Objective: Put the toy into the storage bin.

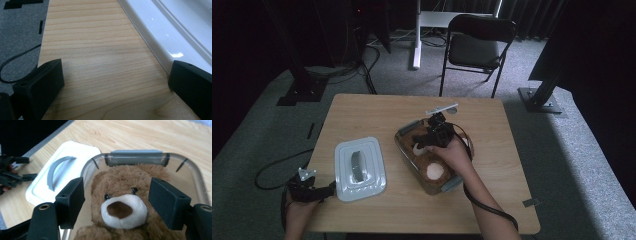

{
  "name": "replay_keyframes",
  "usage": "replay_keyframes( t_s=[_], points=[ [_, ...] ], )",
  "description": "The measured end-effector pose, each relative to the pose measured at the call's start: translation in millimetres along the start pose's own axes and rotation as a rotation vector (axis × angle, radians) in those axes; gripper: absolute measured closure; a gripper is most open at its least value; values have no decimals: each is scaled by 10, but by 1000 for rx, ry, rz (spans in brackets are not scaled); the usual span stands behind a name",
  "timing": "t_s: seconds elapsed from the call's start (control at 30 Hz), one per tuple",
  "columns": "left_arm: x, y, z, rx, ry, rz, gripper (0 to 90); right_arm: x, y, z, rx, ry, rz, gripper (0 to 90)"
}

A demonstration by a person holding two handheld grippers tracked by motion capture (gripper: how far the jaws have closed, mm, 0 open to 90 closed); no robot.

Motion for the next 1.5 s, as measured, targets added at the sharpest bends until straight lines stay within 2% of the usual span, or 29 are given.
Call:
replay_keyframes(
  t_s=[0.13,0.2,0.23,0.33,0.43,0.47,0.57,0.6,0.63,0.67,0.83,0.9,0.97,1.03,1.07,1.1,1.13,1.17,1.2,1.3,1.33,1.37,1.43,1.5],
  points=[
    [-1,-1,-1,-1,0,1,8,45,-17,134,-32,-17,7,281],
    [-1,-1,-1,-1,0,2,8,86,-19,271,-64,-33,20,281],
    [-1,-1,-1,-1,0,2,8,86,-19,271,-64,-33,20,281],
    [-1,-1,-1,-1,0,2,8,113,6,440,-98,-34,30,282],
    [-1,-1,-1,-1,0,1,8,127,27,523,-110,-35,36,282],
    [-1,-1,-1,-1,0,2,8,125,64,605,-115,-16,49,282],
    [-1,-1,-1,0,0,2,8,118,117,686,-121,-12,52,282],
    [-1,-1,-1,-1,0,2,8,93,173,770,-132,-1,51,313],
    [-1,-1,-1,-1,0,2,8,93,173,770,-132,-1,51,313],
    [-1,-1,-1,-1,0,2,8,64,241,847,-145,-5,40,315],
    [3,1,5,9,-3,2,8,-7,377,958,-156,9,29,315],
    [13,-17,41,22,-19,-6,9,-85,493,1062,-170,28,12,315],
    [-11,-80,140,0,-8,-2,9,-116,533,1099,-174,34,3,316],
    [-87,-171,268,-28,24,-9,9,-188,615,1161,-171,57,-5,318],
    [-186,-266,393,-55,63,-20,9,-257,684,1215,-174,64,-26,324],
    [-186,-266,393,-55,63,-20,8,-281,707,1232,-175,68,-33,327],
    [-343,-397,559,-89,114,-40,9,-317,743,1255,-173,76,-39,327],
    [-343,-397,559,-89,114,-40,8,-317,743,1255,-173,76,-39,327],
    [-419,-460,639,-109,137,-51,8,-353,790,1287,-176,75,-46,373],
    [-633,-659,879,-181,194,-79,8,-365,828,1308,-177,67,-49,392],
    [-770,-786,1033,-221,227,-105,9,-363,847,1310,-175,62,-40,404],
    [-770,-786,1033,-221,227,-105,8,-363,847,1310,-175,62,-40,404],
    [-927,-897,1179,-257,257,-146,8,-361,861,1305,-170,61,-35,404],
    [-1111,-987,1314,-278,324,-178,9,-362,870,1298,-170,61,-30,413]
  ],
)
Point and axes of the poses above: each handheld gripper's, and its own axes: z roughly backward along the jaws, y roughly out of its underside, x roughly to its left, the point moved 8 cm from there along -z, roughly forward along the jaws, and after that the axes turned 9 degrees about -y, right-handed, at the moved point
